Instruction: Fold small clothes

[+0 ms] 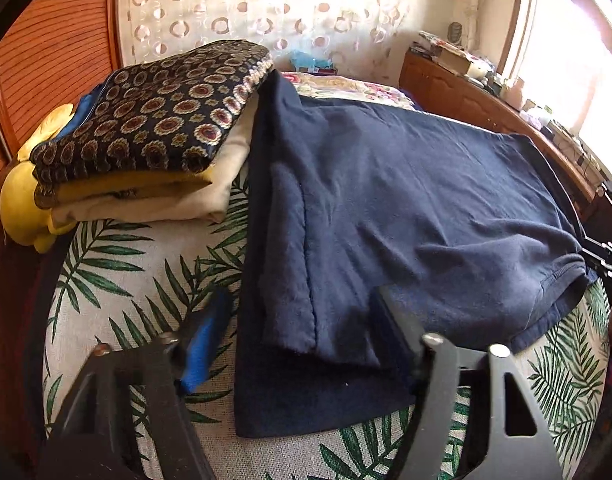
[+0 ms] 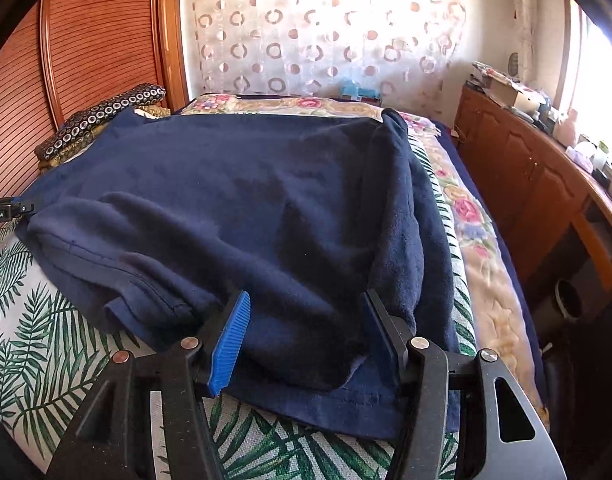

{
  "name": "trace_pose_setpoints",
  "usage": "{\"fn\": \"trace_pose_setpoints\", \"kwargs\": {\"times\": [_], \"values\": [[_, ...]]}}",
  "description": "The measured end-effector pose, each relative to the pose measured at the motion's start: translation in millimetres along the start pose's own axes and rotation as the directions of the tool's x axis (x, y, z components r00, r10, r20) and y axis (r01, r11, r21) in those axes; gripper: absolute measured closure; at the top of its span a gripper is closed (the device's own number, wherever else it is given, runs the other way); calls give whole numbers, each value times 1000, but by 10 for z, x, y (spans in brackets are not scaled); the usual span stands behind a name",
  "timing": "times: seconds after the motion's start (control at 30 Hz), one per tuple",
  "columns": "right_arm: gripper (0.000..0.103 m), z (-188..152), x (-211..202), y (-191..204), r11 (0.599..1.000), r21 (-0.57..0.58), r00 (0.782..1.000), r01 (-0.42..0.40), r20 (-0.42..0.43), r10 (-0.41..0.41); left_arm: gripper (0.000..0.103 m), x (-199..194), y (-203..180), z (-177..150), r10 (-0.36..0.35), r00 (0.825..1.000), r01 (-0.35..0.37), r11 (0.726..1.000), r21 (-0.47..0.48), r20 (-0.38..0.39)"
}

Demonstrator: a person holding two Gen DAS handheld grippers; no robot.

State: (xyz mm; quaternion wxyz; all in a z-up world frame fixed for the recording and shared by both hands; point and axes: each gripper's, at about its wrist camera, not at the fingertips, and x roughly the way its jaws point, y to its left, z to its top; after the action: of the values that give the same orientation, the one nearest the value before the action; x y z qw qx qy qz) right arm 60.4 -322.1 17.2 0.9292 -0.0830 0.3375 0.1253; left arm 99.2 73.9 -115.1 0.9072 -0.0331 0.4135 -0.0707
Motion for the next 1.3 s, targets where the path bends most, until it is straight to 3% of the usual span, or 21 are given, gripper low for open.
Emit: {"fn": "trace_pose_setpoints", "kwargs": {"times": [0.03, 0.13, 0.2, 0.27, 0.37, 0.57, 0.7, 0.9, 1.1, 1.3], "values": [[44, 33, -8, 52, 1000, 3, 1000, -3, 0, 3, 46, -4, -4, 1, 2, 1000, -2, 1000, 7, 0], [44, 74, 30, 53, 1000, 17, 1000, -7, -12, 7, 48, 4, -8, 11, -5, 1000, 5, 1000, 13, 1], [44, 99, 66, 30, 1000, 20, 1000, -13, -19, 13, 55, 0, -7, 8, -7, 1000, 7, 1000, 15, 4], [44, 107, 84, 27, 1000, 21, 1000, -13, -23, 13, 73, -3, 3, 15, -17, 1000, 17, 1000, 16, 4], [44, 129, 114, 46, 1000, 9, 1000, -5, -29, 5, 92, -2, -17, 45, -67, 998, 68, 998, 19, -12], [44, 141, 113, 101, 1000, -3, 999, 6, -32, -7, 96, -174, -246, 201, -120, 992, 117, 991, 71, 45], [44, 139, 115, 100, 1000, 1, 1000, 5, -30, -5, 96, -364, -517, 411, -178, 977, 167, 981, 100, 120], [44, 133, 116, 100, 1000, 3, 1000, 7, -30, -7, 96, -510, -1038, 716, -266, 948, 234, 954, 187, 172], [44, 130, 117, 102, 1000, 3, 999, 11, -30, -11, 96, -558, -1577, 995, -353, 919, 298, 914, 275, 175], [44, 129, 116, 100, 1000, 3, 1000, 9, -30, -9, 96, -599, -1886, 1051, -409, 898, 341, 881, 327, 166]]}}
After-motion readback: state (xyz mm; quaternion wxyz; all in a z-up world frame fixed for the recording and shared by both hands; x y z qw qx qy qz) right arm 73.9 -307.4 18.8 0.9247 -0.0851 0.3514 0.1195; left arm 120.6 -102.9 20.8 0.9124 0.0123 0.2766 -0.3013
